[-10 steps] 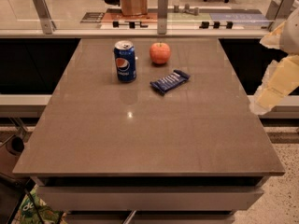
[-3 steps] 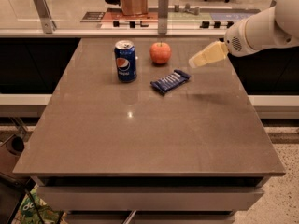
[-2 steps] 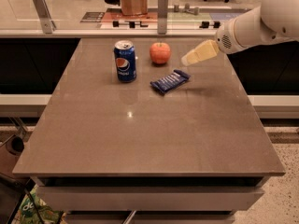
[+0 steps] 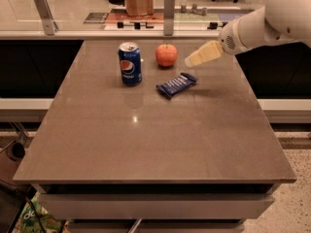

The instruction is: Pick apple

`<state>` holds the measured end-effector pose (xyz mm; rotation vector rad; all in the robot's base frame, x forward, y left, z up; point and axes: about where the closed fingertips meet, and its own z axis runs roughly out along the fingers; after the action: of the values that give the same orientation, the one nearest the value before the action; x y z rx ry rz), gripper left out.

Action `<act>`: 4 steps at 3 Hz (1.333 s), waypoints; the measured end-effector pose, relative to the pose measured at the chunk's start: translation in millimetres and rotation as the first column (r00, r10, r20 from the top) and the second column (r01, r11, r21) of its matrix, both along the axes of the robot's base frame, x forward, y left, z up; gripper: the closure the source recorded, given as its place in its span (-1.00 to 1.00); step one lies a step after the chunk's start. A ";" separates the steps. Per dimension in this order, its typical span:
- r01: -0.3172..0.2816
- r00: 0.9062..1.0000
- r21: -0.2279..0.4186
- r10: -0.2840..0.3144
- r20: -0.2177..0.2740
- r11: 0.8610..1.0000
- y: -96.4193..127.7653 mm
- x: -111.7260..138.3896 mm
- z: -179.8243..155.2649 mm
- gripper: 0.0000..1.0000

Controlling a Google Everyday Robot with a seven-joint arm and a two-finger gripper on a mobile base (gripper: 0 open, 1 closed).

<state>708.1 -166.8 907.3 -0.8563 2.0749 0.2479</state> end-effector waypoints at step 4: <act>-0.102 0.994 0.159 0.096 0.044 0.982 83.8 53.4 -37.4 -1.00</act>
Offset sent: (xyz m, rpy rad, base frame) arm 0.0405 0.0598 -0.0171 0.1139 -0.0593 0.0903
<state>761.6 -82.9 869.9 -0.8594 1.9516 0.4452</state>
